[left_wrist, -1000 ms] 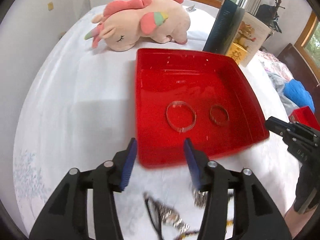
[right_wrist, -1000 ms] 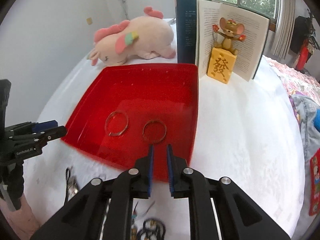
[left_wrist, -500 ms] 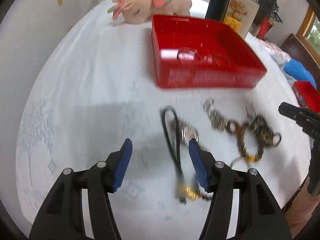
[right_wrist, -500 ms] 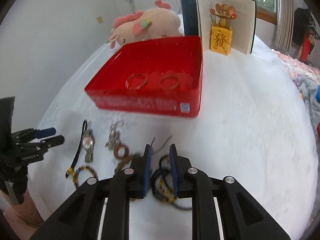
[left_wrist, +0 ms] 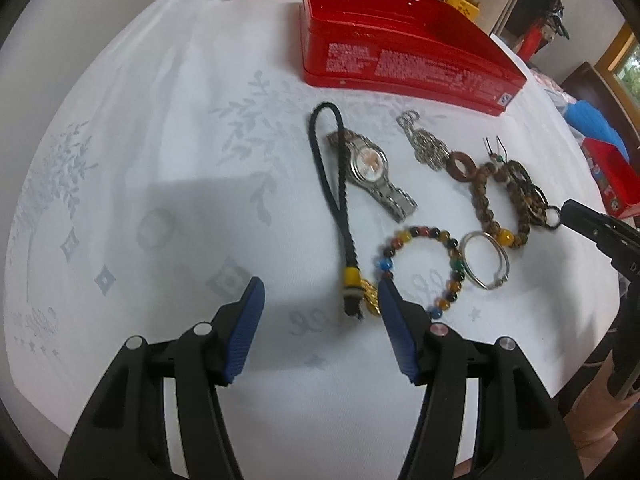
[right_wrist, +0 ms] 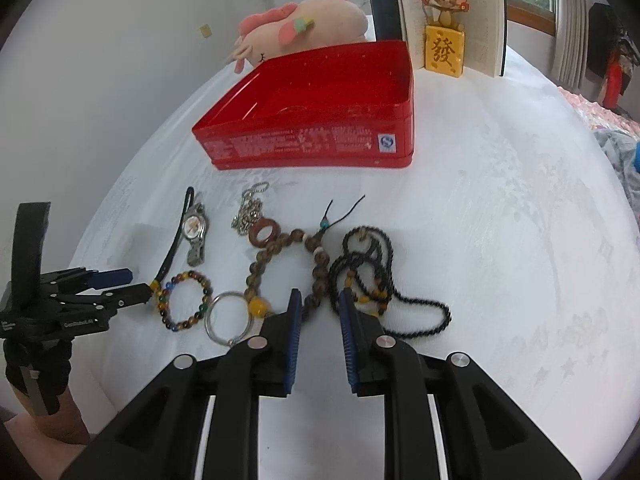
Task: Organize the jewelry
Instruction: 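Move the left tool to the black cord keychain while the right tool approaches the black bead necklace, then grasp the cord keychain with the left tool while the right tool grasps the black bead necklace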
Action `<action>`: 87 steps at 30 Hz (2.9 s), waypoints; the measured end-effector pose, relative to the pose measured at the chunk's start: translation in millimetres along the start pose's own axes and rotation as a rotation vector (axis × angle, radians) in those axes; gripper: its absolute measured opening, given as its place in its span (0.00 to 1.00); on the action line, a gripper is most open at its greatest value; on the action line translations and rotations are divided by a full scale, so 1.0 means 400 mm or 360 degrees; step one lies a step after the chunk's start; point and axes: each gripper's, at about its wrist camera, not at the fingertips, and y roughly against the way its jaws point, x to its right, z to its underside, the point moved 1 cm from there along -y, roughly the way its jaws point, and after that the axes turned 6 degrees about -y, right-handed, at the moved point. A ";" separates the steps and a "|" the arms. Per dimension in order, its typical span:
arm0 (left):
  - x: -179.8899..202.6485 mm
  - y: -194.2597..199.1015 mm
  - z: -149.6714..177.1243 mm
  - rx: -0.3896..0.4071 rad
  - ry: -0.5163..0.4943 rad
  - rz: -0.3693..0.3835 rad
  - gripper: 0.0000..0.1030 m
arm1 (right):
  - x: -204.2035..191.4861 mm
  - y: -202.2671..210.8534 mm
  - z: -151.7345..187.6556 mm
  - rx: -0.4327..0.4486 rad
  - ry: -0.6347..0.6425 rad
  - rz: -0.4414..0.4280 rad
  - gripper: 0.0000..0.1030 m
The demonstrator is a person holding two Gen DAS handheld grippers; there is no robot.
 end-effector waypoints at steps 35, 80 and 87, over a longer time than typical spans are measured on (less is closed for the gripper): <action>0.004 -0.034 -0.019 -0.0045 0.0102 0.0058 0.40 | 0.040 0.017 0.020 0.0014 -0.0078 0.0029 0.19; -0.028 -0.010 -0.020 0.0049 0.0118 0.0141 0.09 | 0.046 -0.119 -0.059 -0.0312 0.0179 0.0046 0.68; -0.032 -0.023 -0.023 0.0032 0.0123 0.0142 0.09 | 0.038 -0.139 -0.055 -0.0292 0.0237 0.0053 0.69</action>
